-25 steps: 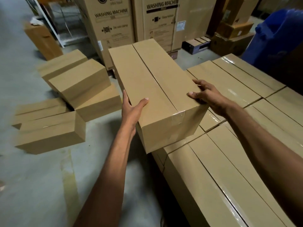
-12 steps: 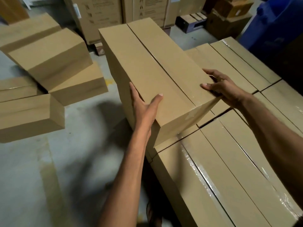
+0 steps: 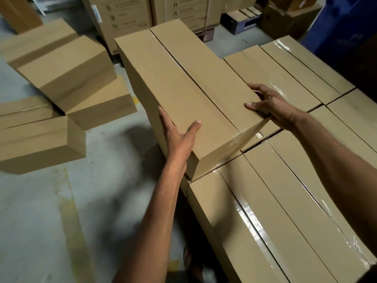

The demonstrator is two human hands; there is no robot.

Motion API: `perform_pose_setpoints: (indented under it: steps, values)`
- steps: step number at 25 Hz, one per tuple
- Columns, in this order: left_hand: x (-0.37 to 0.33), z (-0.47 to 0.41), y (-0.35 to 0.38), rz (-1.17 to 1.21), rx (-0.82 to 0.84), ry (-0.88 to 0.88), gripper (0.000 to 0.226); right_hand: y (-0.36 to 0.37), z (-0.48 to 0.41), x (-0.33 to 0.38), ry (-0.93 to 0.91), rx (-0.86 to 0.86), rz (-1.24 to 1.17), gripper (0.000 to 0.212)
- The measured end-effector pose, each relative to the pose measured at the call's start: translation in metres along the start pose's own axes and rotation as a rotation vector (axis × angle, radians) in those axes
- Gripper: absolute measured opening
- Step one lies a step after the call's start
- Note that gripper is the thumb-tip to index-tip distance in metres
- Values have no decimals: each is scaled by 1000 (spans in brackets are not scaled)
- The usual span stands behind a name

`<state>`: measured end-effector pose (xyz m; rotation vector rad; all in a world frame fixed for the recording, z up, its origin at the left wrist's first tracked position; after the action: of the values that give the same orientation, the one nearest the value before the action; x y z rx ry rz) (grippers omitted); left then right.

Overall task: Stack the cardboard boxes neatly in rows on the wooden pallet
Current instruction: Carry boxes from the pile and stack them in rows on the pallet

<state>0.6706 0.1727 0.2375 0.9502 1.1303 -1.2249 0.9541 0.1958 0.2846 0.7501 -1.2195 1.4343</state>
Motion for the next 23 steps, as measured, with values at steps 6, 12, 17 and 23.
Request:
perform_pose_setpoints:
  steps: [6,12,17,23]
  values:
    - [0,7,3,-25,-26,6,119,-7,0,-8,-22,29,11,62]
    - [2,7,0,-8,-22,18,119,-10,-2,-16,-11,20,-43,64]
    - [3,10,0,-20,-13,9,118,-8,2,-18,-8,12,-59,66]
    - [4,10,-3,-47,4,-12,119,-8,9,-19,-5,7,-80,61]
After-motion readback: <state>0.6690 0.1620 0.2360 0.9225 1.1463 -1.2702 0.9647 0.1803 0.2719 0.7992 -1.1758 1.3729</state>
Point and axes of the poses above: each hand's wrist, its own z-axis away from the middle knuckle, its own y-axis out of the palm, x = y × z, the point moved 3 cm from there along -z, towards the middle knuckle, and after that the axes turned 6 degrees about -x, right-handed, at the moved point
